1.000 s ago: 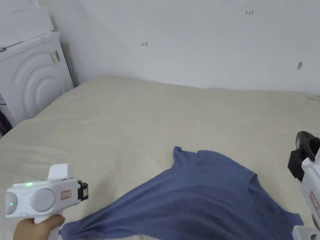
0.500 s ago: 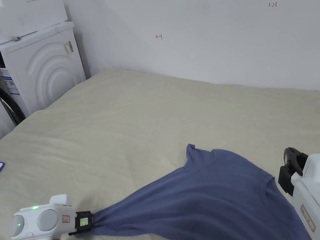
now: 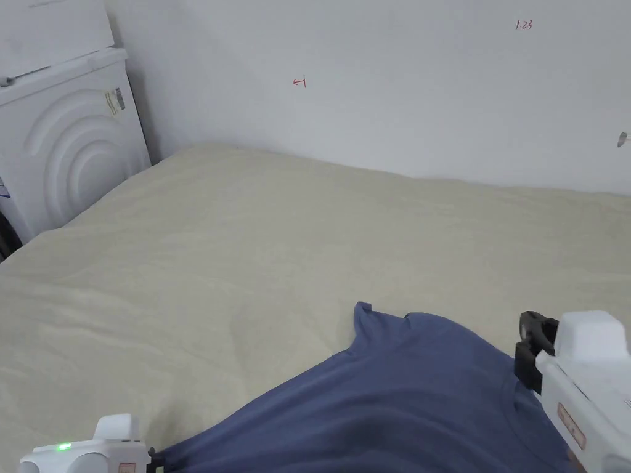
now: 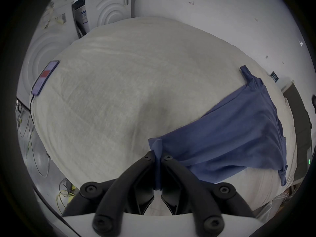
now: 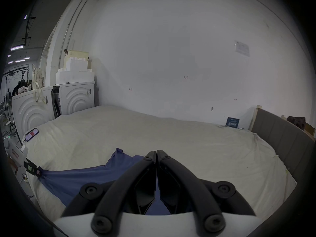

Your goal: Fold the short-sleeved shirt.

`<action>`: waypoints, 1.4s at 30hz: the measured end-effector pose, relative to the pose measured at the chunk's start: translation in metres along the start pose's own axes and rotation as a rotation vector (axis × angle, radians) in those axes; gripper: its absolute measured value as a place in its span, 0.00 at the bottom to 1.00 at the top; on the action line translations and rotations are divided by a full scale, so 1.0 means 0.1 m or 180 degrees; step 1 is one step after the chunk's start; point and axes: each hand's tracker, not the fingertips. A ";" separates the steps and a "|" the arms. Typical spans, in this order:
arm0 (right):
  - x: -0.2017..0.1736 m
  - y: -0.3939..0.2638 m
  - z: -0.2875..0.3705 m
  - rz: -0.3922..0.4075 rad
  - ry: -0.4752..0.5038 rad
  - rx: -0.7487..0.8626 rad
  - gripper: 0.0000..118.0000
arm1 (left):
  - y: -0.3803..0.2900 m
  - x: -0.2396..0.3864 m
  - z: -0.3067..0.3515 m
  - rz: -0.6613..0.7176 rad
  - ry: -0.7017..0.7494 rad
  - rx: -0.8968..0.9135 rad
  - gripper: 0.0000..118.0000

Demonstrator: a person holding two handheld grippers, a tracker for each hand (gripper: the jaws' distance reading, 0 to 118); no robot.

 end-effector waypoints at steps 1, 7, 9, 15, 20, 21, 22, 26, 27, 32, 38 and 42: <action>0.02 0.02 -0.13 -0.0022 0.0085 -0.0116 0.00 | 0.00 0.01 0.03 -0.0044 -0.0008 0.0045 0.02; 0.13 0.08 -1.21 -0.0239 0.0379 -0.0811 0.01 | 0.09 0.02 0.26 -0.0050 -0.0180 0.0256 0.02; 0.13 0.07 -1.58 -0.0279 0.0423 -0.0990 0.01 | 0.14 0.01 0.35 -0.0039 -0.0208 0.0301 0.02; -0.10 0.04 -2.36 -0.0390 0.0544 -0.1541 0.82 | 0.22 0.00 0.46 -0.0023 -0.0260 0.0317 0.02; -0.30 -0.03 -2.78 -0.0151 0.0474 -0.1794 0.91 | 0.22 -0.04 0.42 -0.0018 -0.0272 0.0286 0.02; -0.33 -0.04 -2.86 -0.0142 0.0463 -0.1824 0.91 | 0.22 -0.04 0.41 -0.0019 -0.0275 0.0277 0.02; -0.36 -0.05 -2.93 -0.0123 0.0452 -0.1862 0.91 | 0.23 -0.05 0.38 -0.0015 -0.0273 0.0273 0.02; -0.50 -0.12 -3.08 0.0053 0.0473 -0.1989 0.90 | 0.23 -0.10 0.30 0.0029 -0.0293 0.0269 0.02; -0.55 -0.14 -3.07 0.0093 0.0476 -0.2013 0.88 | 0.23 -0.10 0.29 0.0027 -0.0295 0.0265 0.02; -0.56 -0.24 -3.12 0.0198 0.0463 -0.2091 0.35 | 0.23 -0.09 0.30 0.0042 -0.0296 0.0270 0.02; -0.55 -0.21 -2.92 0.0159 0.0472 -0.2002 0.05 | 0.23 -0.08 0.37 0.0043 -0.0310 0.0291 0.02; -0.44 -0.03 -2.64 0.0001 0.0513 -0.1723 0.05 | 0.25 -0.07 0.40 0.0061 -0.0322 0.0349 0.02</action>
